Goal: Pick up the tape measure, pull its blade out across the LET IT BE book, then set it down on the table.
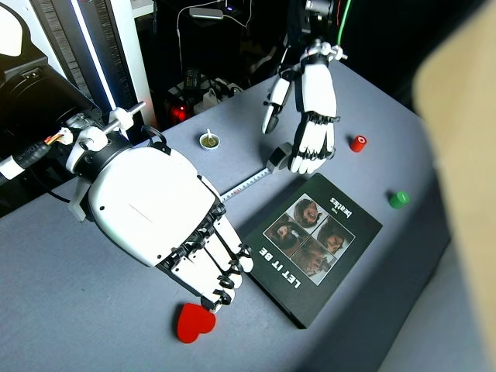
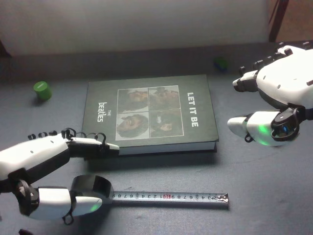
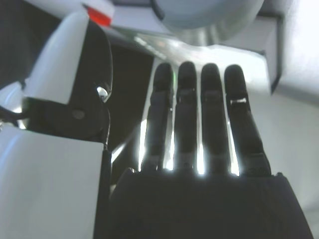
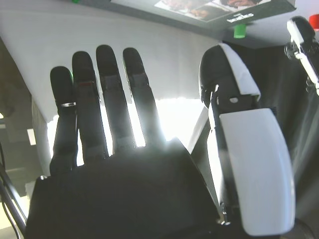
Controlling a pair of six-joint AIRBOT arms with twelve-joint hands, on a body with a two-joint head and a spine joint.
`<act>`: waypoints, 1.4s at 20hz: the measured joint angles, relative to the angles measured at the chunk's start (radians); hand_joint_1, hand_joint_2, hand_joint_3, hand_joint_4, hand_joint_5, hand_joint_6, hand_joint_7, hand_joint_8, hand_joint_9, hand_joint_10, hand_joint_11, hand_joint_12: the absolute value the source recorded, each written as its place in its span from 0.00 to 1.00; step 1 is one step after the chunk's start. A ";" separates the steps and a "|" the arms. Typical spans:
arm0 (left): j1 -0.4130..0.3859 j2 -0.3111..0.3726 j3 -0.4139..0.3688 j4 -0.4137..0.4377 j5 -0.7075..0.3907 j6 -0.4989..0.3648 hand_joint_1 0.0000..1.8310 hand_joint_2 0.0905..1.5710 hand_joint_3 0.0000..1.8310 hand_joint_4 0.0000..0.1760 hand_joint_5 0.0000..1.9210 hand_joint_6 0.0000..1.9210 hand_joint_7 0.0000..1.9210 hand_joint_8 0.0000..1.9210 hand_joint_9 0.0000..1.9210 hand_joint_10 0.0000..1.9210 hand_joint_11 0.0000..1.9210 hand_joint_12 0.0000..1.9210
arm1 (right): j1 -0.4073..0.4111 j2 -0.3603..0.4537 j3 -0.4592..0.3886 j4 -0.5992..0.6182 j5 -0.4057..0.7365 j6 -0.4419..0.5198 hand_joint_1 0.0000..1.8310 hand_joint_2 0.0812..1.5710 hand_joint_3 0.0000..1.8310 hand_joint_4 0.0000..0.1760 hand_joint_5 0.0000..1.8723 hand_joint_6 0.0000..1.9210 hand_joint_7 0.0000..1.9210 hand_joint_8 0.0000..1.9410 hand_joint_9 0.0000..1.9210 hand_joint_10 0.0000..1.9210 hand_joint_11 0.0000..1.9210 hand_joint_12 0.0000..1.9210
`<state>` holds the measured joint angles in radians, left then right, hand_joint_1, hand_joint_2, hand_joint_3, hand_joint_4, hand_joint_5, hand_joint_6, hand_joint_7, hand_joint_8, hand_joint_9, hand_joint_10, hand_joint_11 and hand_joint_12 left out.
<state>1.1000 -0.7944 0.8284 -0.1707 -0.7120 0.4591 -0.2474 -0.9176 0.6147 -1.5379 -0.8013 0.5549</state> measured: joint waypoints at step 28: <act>0.110 -0.108 0.092 -0.003 -0.107 -0.008 0.73 0.68 0.02 0.00 0.44 0.41 0.54 0.36 0.47 0.53 0.37 0.45 | 0.001 0.000 0.000 -0.002 0.008 0.000 0.15 0.74 0.00 0.00 0.24 0.00 0.25 0.00 0.24 0.00 0.02 0.57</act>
<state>1.2098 -0.9024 0.9207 -0.1738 -0.8188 0.4507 -0.2462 -0.9176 0.6144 -1.5402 -0.7933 0.5549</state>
